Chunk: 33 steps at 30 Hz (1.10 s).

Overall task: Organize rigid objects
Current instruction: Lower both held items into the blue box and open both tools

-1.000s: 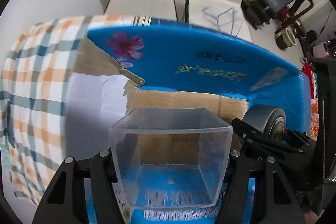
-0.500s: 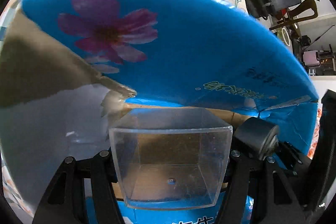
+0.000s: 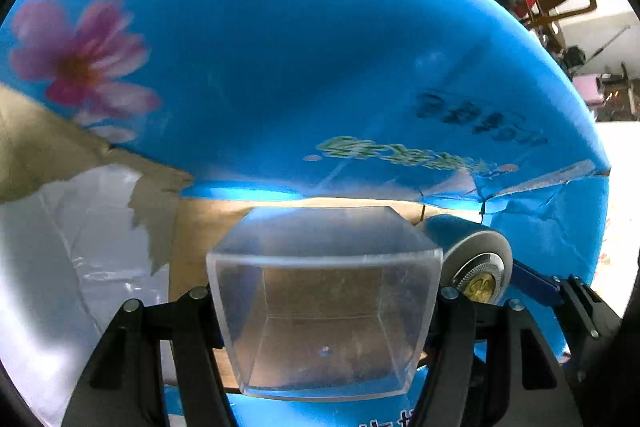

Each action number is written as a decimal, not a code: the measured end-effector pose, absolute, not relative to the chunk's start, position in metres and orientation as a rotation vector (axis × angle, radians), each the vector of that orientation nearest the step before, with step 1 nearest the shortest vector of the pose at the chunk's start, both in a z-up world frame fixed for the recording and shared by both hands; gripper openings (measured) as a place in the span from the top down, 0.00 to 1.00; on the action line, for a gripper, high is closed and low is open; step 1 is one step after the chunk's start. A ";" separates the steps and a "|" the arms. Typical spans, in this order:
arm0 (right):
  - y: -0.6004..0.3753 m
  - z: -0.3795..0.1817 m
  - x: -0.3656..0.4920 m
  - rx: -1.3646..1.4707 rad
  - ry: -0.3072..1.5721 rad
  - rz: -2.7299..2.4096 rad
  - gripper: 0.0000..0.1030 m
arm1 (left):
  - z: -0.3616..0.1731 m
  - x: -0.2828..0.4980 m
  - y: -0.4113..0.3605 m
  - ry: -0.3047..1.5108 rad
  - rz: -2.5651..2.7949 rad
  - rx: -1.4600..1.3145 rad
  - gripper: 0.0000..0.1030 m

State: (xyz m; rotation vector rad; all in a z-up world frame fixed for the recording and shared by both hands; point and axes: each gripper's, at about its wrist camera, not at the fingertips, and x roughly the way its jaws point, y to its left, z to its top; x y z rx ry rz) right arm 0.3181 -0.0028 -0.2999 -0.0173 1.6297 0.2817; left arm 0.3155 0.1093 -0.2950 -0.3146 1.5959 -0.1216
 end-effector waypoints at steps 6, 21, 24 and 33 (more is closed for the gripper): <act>-0.007 -0.302 0.311 -0.037 1.633 0.242 0.05 | -0.297 0.317 0.089 1.599 -0.132 -0.254 0.38; -0.019 -0.276 0.300 -0.016 1.608 0.207 0.03 | -0.259 0.295 0.118 1.547 -0.033 -0.210 0.00; -0.020 -0.263 0.285 -0.027 1.580 0.204 0.03 | -0.239 0.280 0.115 1.500 -0.006 -0.175 0.00; -0.031 -0.200 0.233 -0.028 1.455 0.195 0.03 | -0.185 0.237 0.127 1.352 0.076 -0.100 0.00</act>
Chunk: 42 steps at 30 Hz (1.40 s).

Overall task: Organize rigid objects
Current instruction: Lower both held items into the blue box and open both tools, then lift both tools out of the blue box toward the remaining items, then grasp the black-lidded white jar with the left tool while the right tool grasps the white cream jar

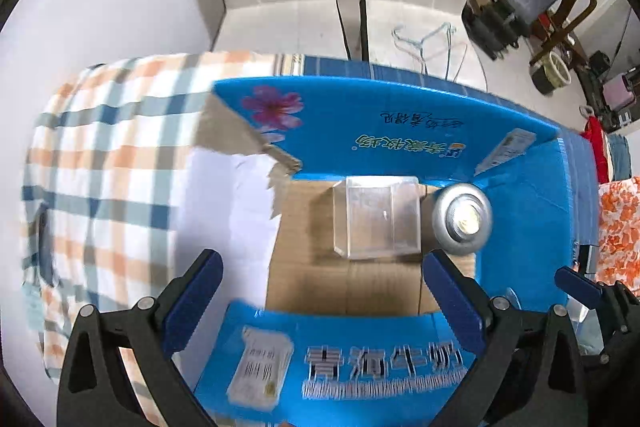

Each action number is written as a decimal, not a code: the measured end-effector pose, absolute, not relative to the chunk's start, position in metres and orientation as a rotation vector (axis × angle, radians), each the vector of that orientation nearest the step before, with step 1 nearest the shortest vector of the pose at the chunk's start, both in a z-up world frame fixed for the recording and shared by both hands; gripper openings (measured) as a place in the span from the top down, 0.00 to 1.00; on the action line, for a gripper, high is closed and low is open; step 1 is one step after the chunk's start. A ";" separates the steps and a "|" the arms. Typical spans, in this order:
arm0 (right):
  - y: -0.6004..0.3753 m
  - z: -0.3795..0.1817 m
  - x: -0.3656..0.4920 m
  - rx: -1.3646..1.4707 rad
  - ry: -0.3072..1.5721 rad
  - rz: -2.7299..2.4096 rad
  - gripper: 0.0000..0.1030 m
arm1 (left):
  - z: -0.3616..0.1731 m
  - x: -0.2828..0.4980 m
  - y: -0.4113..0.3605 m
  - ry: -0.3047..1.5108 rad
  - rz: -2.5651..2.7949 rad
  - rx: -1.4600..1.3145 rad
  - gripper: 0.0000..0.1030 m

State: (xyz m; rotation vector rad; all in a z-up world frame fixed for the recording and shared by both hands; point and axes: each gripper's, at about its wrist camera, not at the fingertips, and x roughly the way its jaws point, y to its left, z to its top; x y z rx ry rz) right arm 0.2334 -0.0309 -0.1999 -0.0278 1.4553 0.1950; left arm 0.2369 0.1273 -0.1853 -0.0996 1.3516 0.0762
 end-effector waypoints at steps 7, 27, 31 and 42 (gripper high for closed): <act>-0.031 -0.128 0.192 -0.003 1.339 0.227 0.03 | -0.146 0.214 0.114 1.275 0.107 -0.131 0.00; -0.148 -0.047 0.091 0.113 1.246 0.268 0.03 | -0.058 0.128 0.035 1.187 -0.012 -0.076 0.00; -0.227 -0.079 0.086 0.192 1.294 0.110 0.03 | -0.080 0.137 -0.036 1.209 -0.127 -0.037 0.00; -0.425 -0.206 0.089 0.446 1.404 -0.225 0.04 | -0.202 0.185 -0.234 1.388 -0.316 0.145 0.00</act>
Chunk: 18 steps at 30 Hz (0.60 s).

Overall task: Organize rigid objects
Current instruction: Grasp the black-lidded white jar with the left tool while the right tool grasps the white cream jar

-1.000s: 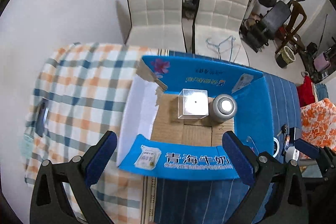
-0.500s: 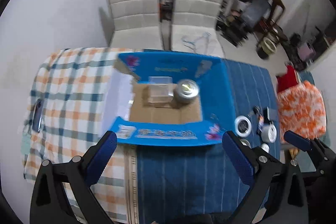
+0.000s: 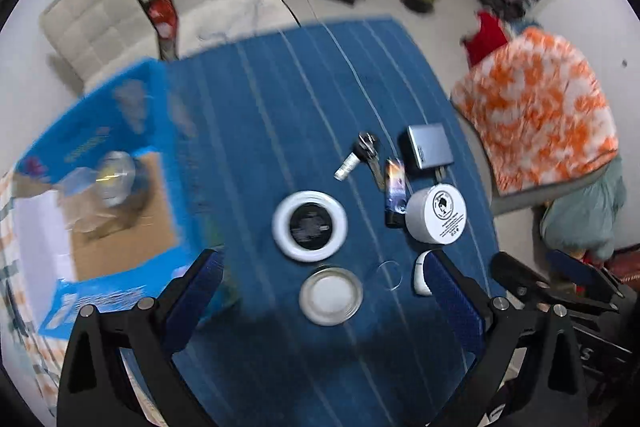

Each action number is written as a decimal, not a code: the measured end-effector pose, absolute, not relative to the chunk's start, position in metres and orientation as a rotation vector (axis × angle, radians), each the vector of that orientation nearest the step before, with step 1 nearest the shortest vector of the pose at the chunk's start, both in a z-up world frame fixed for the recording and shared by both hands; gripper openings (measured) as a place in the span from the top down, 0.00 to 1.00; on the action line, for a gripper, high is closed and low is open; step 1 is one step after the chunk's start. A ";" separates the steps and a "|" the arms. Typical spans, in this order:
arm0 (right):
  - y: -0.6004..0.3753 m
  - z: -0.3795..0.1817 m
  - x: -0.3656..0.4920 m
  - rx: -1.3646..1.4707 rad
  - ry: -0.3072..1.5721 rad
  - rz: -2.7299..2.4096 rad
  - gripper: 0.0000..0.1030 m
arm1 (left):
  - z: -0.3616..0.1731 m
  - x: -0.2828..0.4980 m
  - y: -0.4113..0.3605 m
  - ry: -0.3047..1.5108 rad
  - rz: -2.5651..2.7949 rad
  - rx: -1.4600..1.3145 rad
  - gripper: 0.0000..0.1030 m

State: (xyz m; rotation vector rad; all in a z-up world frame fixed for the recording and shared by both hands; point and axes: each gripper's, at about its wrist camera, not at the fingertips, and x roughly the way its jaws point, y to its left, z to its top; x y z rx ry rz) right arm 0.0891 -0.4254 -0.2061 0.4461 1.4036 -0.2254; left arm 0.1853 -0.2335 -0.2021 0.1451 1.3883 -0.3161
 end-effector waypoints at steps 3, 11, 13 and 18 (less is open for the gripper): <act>-0.445 -0.240 0.097 0.493 1.422 -0.245 0.04 | -0.244 0.203 -0.250 1.464 -0.257 0.174 0.00; -0.441 -0.304 0.128 0.666 1.460 -0.175 0.06 | -0.327 0.222 -0.253 1.624 -0.132 0.201 0.00; -0.436 -0.314 0.134 0.696 1.479 -0.160 0.17 | -0.345 0.222 -0.254 1.668 -0.104 0.209 0.00; -0.419 -0.331 0.149 0.632 1.545 -0.166 0.28 | -0.349 0.215 -0.257 1.603 -0.106 0.174 0.16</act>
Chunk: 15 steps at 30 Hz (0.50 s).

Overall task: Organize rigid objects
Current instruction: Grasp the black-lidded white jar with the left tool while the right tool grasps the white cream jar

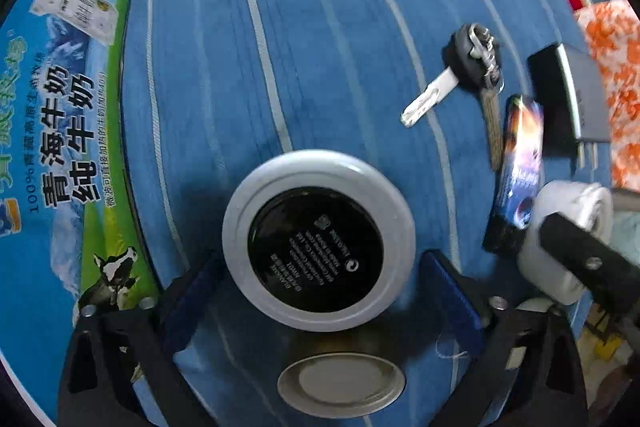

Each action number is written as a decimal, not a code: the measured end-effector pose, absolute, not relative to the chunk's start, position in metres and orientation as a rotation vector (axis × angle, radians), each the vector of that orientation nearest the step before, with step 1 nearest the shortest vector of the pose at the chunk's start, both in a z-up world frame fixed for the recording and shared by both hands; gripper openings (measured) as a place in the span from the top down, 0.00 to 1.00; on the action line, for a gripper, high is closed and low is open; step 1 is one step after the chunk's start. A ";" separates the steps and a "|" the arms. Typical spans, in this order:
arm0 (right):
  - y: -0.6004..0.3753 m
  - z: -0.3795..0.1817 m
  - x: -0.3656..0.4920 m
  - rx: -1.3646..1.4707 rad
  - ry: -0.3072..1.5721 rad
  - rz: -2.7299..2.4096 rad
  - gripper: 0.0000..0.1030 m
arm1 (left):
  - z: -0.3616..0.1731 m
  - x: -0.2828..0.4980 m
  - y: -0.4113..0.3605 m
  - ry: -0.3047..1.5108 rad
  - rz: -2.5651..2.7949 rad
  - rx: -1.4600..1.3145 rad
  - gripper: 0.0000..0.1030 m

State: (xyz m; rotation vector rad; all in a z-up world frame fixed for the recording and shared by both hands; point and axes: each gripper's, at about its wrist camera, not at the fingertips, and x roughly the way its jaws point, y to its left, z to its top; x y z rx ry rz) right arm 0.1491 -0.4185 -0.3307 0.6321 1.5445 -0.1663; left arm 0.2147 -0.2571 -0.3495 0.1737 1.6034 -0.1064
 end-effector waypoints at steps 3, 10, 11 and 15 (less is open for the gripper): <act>-0.417 -0.326 0.149 0.510 1.600 -0.207 0.29 | -0.339 0.209 -0.263 1.578 -0.126 0.177 0.31; -0.418 -0.340 0.143 0.455 1.651 -0.239 0.27 | -0.342 0.217 -0.273 1.578 -0.154 0.179 0.25; -0.414 -0.340 0.144 0.415 1.655 -0.254 0.28 | -0.341 0.219 -0.274 1.577 -0.159 0.181 0.26; -0.406 -0.337 0.143 0.360 1.653 -0.275 0.33 | -0.340 0.217 -0.263 1.549 -0.169 0.190 0.30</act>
